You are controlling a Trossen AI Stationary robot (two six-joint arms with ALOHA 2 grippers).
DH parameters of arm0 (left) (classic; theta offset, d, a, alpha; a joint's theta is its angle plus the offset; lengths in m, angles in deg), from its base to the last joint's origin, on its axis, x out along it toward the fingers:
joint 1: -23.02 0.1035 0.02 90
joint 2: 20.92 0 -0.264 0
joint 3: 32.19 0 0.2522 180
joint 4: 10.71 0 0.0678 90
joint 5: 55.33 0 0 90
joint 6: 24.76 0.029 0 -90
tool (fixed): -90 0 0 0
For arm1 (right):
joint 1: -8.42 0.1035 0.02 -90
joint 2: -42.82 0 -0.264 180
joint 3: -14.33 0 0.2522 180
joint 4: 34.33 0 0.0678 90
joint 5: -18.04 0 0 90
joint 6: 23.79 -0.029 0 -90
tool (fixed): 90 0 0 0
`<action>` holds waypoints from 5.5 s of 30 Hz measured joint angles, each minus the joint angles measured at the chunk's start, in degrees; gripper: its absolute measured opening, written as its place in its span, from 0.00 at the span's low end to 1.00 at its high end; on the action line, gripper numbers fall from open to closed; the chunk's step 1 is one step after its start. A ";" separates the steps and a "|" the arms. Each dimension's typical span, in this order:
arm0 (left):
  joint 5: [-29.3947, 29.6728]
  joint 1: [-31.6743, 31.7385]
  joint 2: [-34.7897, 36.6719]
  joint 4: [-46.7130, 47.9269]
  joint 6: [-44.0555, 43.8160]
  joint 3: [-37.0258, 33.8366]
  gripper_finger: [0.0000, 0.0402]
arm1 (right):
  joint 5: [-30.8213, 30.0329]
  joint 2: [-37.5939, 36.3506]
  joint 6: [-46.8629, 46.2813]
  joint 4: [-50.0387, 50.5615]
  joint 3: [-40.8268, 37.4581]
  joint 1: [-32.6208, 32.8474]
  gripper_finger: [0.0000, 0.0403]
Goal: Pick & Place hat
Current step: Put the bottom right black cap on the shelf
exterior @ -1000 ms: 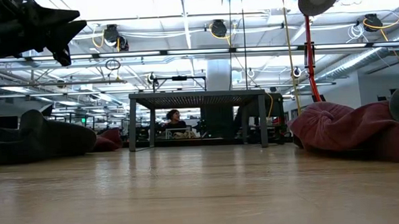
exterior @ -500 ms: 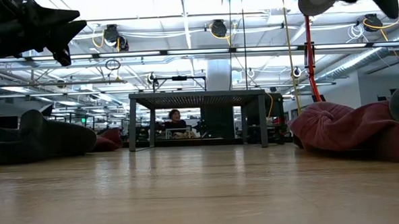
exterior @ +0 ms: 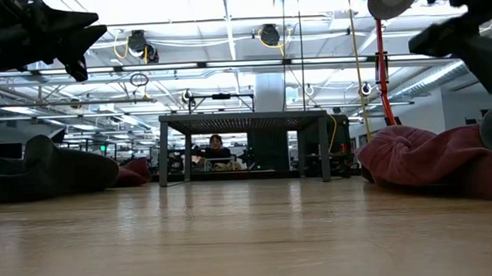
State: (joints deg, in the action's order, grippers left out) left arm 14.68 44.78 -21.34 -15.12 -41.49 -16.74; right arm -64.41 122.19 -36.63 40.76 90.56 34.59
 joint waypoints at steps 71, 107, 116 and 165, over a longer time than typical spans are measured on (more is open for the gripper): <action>0.00 0.00 0.00 -0.02 0.00 -0.01 0.28 | 28.74 -9.25 -2.35 -10.33 -7.86 -10.79 0.00; 0.00 0.02 0.00 0.00 0.00 -0.02 0.28 | -4.83 -32.98 -34.69 -44.54 -7.84 -10.69 0.00; 0.02 0.02 0.00 0.00 -0.01 -0.01 0.28 | -21.63 -32.64 -41.82 -46.55 -7.84 -10.70 0.00; 8.19 -0.04 -26.80 18.34 -39.39 41.00 0.28 | -29.87 -29.40 -45.74 -53.99 -7.82 -19.79 0.00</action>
State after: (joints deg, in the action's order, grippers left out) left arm 22.87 44.74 -48.14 3.21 -80.88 24.25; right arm -94.29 92.79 -82.37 -13.23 82.74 14.79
